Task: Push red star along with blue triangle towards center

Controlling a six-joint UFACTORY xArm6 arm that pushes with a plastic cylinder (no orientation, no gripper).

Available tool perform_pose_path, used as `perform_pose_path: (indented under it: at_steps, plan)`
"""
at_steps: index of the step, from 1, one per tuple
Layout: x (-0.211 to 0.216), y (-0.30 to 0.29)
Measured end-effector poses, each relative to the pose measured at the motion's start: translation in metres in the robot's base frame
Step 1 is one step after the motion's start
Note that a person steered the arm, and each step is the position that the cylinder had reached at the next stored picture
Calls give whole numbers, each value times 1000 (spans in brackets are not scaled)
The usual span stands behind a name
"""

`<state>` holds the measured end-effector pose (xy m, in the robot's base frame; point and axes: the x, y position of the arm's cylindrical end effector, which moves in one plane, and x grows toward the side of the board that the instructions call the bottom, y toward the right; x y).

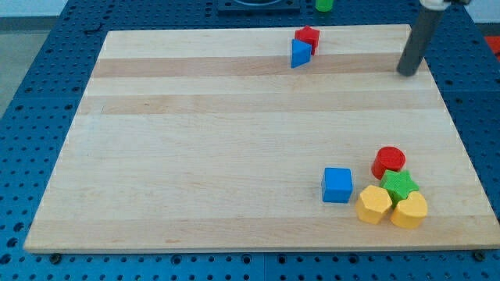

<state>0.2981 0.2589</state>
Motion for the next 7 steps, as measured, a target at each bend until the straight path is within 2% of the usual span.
perform_pose_path:
  at_steps: [1,2,3,5,7]
  plan:
    - [-56,7]
    - [-104,-14]
    - [-107,-32]
    - [-86,-150]
    - [-7,-213]
